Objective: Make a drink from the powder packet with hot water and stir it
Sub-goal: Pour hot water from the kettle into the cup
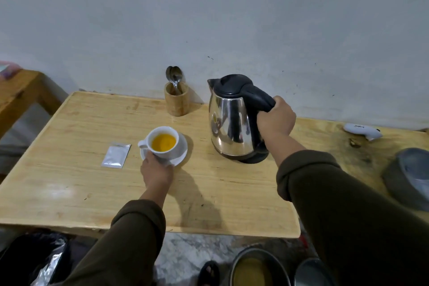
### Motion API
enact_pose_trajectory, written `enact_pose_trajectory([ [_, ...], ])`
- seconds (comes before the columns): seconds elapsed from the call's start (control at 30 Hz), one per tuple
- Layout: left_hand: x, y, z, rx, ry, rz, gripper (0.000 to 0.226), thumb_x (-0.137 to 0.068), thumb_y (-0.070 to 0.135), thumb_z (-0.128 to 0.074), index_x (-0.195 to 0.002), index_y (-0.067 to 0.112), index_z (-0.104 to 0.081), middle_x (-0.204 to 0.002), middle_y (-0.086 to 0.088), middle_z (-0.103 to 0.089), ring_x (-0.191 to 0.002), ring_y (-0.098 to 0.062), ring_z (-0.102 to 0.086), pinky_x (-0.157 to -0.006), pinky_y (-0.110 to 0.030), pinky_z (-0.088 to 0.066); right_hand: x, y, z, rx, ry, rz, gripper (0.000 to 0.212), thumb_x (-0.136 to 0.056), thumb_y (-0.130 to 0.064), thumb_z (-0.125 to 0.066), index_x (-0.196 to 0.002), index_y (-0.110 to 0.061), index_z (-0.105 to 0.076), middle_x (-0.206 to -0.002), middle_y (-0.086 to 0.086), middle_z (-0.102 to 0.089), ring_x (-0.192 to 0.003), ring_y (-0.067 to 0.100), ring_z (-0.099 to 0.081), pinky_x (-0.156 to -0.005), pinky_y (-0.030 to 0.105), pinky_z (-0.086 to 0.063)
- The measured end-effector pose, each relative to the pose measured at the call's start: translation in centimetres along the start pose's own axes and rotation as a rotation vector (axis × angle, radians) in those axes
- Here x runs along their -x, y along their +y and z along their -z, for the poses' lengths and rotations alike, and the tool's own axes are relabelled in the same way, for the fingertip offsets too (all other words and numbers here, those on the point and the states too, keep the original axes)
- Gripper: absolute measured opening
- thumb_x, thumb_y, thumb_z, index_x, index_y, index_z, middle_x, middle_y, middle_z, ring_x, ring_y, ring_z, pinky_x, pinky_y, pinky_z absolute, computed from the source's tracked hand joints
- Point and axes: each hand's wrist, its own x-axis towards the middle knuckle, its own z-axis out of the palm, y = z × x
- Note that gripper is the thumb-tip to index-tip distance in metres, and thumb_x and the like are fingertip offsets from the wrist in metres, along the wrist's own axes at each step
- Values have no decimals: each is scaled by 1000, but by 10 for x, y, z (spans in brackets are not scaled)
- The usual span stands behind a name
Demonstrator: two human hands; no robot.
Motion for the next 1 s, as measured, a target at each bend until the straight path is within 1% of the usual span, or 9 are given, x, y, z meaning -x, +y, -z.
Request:
enact_pose_trajectory([
  [0.07,0,0,-1,1,12,5,66,-78,10,-70,-134,7,-37,-121,-21,-59,-113,-39,-56,-93,-47,-46,3,8,0,-83,36,-95,21,-81,0,-53,-100,-8,-58,-98,10,-65,-88,27,-60,-74,31,-49],
  [0.2,-1,-1,-3,-9,10,-6,68,-77,14,-71,-135,7,-37,-122,-21,-59,-113,-40,-56,-94,-48,-46,4,24,3,-174,99,-223,17,-83,-1,-52,-97,-9,-57,-91,5,-57,-82,24,-55,-73,30,-49],
  [0.3,-1,-4,-4,-38,2,-17,70,-79,14,-69,-139,6,-33,-125,-24,-56,-116,-42,-52,-97,-49,-43,4,34,4,-233,131,-275,16,-82,1,-52,-90,-13,-55,-87,3,-57,-82,24,-59,-78,38,-57],
  [0.37,-1,-4,-5,-56,-5,-10,72,-81,14,-68,-142,5,-29,-128,-25,-53,-119,-42,-50,-99,-50,-41,5,37,4,-258,149,-304,18,-80,1,-51,-84,-16,-51,-84,3,-56,-81,26,-60,-77,43,-59],
  [0.43,-1,-5,-6,-54,-7,-5,74,-82,14,-68,-143,5,-28,-130,-25,-52,-121,-42,-49,-102,-50,-40,5,39,4,-278,167,-322,18,-79,1,-51,-83,-17,-50,-84,4,-57,-82,28,-62,-75,44,-59],
  [0.6,0,-5,-8,-53,5,9,74,-81,14,-68,-143,5,-28,-133,-25,-50,-124,-42,-45,-103,-50,-38,7,44,1,-318,192,-356,20,-79,1,-52,-83,-18,-49,-86,2,-57,-82,27,-60,-79,38,-57],
  [0.8,2,-2,-7,-52,21,23,77,-81,11,-70,-145,6,-27,-135,-24,-49,-127,-41,-44,-105,-49,-37,9,50,-5,-320,180,-343,19,-78,1,-52,-86,-17,-54,-90,7,-62,-86,30,-62,-79,44,-58],
  [0.9,5,0,-7,-40,27,21,78,-81,9,-69,-146,7,-26,-136,-24,-48,-128,-40,-43,-106,-48,-36,9,53,-6,-316,177,-339,21,-78,1,-53,-82,-20,-50,-87,4,-59,-86,30,-63,-77,44,-59],
  [1.0,6,0,-6,-44,25,19,78,-81,10,-70,-146,6,-26,-135,-24,-49,-128,-40,-43,-105,-48,-37,6,58,-4,-296,179,-325,19,-79,2,-53,-83,-17,-51,-84,3,-57,-81,28,-61,-77,42,-59],
])
